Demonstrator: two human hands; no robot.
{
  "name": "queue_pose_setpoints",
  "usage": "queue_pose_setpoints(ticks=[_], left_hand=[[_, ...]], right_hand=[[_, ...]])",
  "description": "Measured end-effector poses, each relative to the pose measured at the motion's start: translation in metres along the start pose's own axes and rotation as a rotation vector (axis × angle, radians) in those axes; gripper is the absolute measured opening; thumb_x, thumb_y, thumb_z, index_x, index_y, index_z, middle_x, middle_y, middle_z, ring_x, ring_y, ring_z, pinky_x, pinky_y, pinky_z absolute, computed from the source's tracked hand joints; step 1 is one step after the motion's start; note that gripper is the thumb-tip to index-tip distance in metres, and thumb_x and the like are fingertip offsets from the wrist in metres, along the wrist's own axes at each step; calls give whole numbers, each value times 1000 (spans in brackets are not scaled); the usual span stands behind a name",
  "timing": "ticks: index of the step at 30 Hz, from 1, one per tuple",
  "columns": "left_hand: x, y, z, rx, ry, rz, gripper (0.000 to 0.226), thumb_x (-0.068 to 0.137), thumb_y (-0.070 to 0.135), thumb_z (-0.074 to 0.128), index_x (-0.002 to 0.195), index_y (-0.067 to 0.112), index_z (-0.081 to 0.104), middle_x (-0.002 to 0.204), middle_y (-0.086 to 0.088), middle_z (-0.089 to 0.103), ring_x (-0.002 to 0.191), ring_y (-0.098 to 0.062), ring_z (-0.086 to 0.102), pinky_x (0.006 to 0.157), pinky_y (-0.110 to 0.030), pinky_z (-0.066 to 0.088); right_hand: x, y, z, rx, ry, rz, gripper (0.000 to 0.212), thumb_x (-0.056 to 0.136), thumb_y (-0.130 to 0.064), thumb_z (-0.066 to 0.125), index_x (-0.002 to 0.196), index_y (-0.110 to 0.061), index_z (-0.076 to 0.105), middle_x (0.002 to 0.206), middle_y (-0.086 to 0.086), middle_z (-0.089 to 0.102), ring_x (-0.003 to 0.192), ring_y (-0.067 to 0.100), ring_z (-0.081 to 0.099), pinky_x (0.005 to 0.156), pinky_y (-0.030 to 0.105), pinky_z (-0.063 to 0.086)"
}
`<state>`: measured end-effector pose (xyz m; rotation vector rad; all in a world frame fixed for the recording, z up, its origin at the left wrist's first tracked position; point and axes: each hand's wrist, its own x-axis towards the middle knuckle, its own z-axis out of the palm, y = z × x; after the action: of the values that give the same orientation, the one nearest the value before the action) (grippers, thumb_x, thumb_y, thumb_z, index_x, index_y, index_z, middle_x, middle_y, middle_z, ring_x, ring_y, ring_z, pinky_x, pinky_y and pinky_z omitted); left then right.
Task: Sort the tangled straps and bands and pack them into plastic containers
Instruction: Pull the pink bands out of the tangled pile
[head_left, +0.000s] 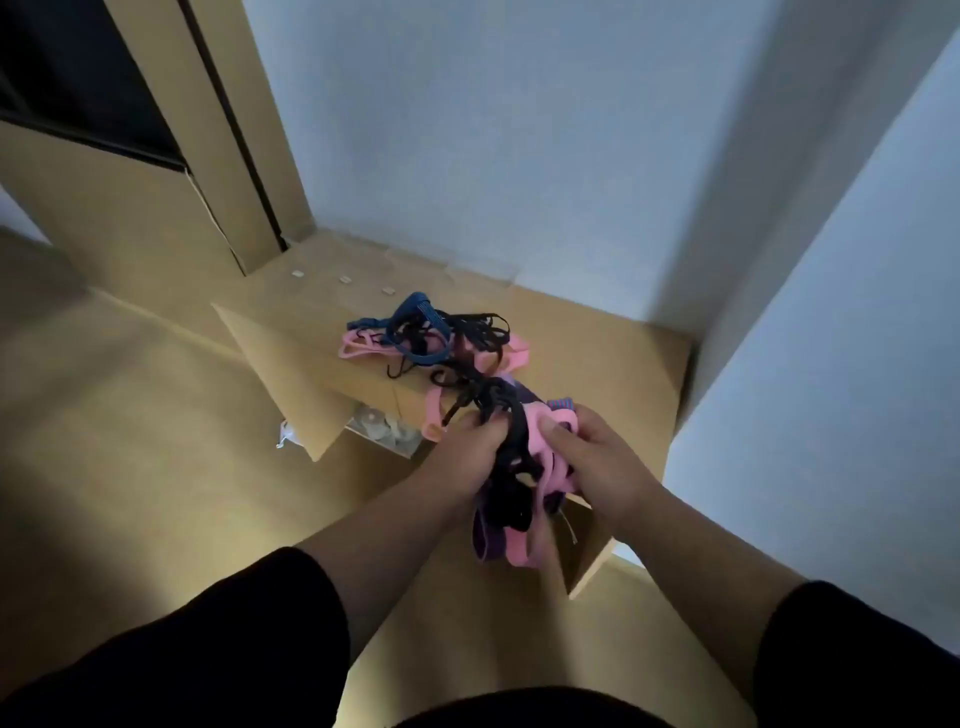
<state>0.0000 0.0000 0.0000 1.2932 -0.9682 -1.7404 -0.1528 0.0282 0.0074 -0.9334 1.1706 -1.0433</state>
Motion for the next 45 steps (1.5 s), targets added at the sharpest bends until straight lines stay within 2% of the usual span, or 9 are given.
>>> queue_pose_setpoints(ticks=[10,15,19,22,26,34,37,41,45], left_hand=[[121,76,-62,272,112,78,40,76,58,60,109,37,66,115,-7,69,106,-31,67,95,-54,54],[180,111,-78,307,127,64,39,78,53,58,110,32,66,113,-6,71,105,-27,67,97,-51,54],[223,133,-92,290,139,102,32,81,47,64,105,26,68,111,-12,72,104,-30,69,97,-51,53],[253,144,-109,337,149,71,52,66,54,69,110,26,68,107,-8,74,101,-27,71,95,-52,55],[299,152,-135,489,74,60,48,63,56,64,104,32,66,103,-2,74,98,-23,70,93,-49,56],[388,145,-185,775,-243,5,47,77,48,59,115,20,56,104,-2,68,96,-18,64,84,-35,51],[407,137,-196,818,-363,24,14,89,32,59,99,22,59,102,-11,71,88,-17,64,83,-40,52],[429,136,-203,986,-427,127,39,77,50,47,90,17,64,89,-6,70,85,-23,66,80,-44,55],[439,134,-208,1170,-454,197,33,86,43,47,94,16,65,96,-6,69,89,-28,63,77,-40,53]], right_hand=[[145,-30,16,15,-120,-34,21,104,-22,51,119,-12,64,117,20,68,96,31,71,73,38,59],[219,-52,17,-76,-179,-42,18,106,-18,47,113,-18,64,106,21,71,88,30,68,75,47,55],[270,-64,26,-124,-138,-29,17,105,-20,49,113,-23,64,104,20,72,84,30,68,60,35,56],[298,-60,34,-114,-115,-8,16,104,-23,51,111,-28,65,104,18,73,92,36,70,78,52,58],[332,-49,38,-113,-34,45,21,104,-18,51,123,-18,61,110,15,73,106,36,69,96,57,54],[388,-4,74,-307,231,238,19,102,-26,57,118,-23,65,100,2,76,90,19,75,79,40,62],[401,2,83,-412,372,314,12,99,-28,60,108,-25,67,97,3,75,87,21,73,68,35,57],[405,8,82,-547,532,384,20,91,-18,61,108,-21,70,100,-3,73,96,19,68,89,39,53],[395,4,88,-569,597,410,16,92,-19,62,90,-35,63,90,-12,72,86,12,67,74,31,51]])
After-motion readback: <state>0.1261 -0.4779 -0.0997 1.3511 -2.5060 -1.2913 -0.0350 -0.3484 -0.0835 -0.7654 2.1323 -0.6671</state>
